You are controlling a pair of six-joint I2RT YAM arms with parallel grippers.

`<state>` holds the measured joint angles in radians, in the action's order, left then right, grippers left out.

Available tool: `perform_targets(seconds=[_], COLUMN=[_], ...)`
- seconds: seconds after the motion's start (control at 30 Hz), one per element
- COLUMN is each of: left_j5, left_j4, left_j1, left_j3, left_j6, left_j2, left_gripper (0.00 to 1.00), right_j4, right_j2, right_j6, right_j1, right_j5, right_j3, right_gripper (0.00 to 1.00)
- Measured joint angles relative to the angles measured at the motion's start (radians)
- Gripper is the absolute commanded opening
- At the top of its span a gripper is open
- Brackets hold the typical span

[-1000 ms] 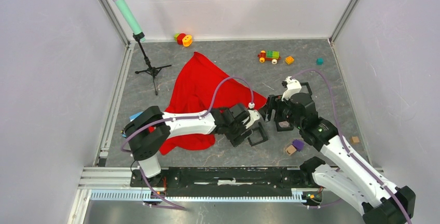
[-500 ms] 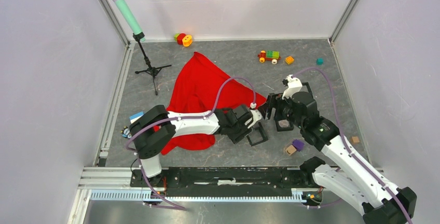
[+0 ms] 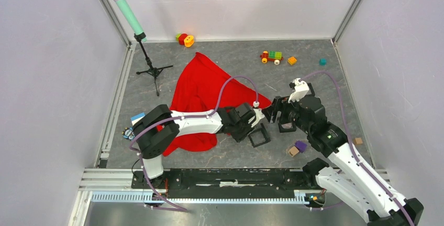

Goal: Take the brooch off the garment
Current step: Pick up the brooch from the center of the board.

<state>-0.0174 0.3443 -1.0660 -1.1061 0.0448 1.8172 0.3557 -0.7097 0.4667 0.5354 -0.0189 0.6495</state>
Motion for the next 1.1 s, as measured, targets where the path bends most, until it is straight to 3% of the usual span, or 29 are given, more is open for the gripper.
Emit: perform_targets(seconds=[0.27, 0.7, 0.9, 1.1], left_j5=[0.072, 0.585, 0.789, 0.938], left_j4=[-0.024, -0.220, -0.548, -1.173], left_j1=[0.040, 0.373, 0.554, 0.657], left_j3=[0.018, 0.148, 0.182, 0.259], left_j6=[0.018, 0.214, 0.508, 1.073], left_j2=[-0.014, -0.253, -0.279, -0.123], left_gripper=[0.31, 0.34, 0.35, 0.32], right_j4=[0.014, -0.010, -0.209, -0.542], right_j2=[0.013, -0.064, -0.155, -0.166], right_j6=[0.000, -0.007, -0.011, -0.064], right_j1=[0.000, 0.000, 0.001, 0.055], right_j5=[-0.066, -0.143, -0.274, -0.318], right_j3=[-0.070, -0.082, -0.094, -0.161], right_gripper=[0.79, 0.79, 0.78, 0.85])
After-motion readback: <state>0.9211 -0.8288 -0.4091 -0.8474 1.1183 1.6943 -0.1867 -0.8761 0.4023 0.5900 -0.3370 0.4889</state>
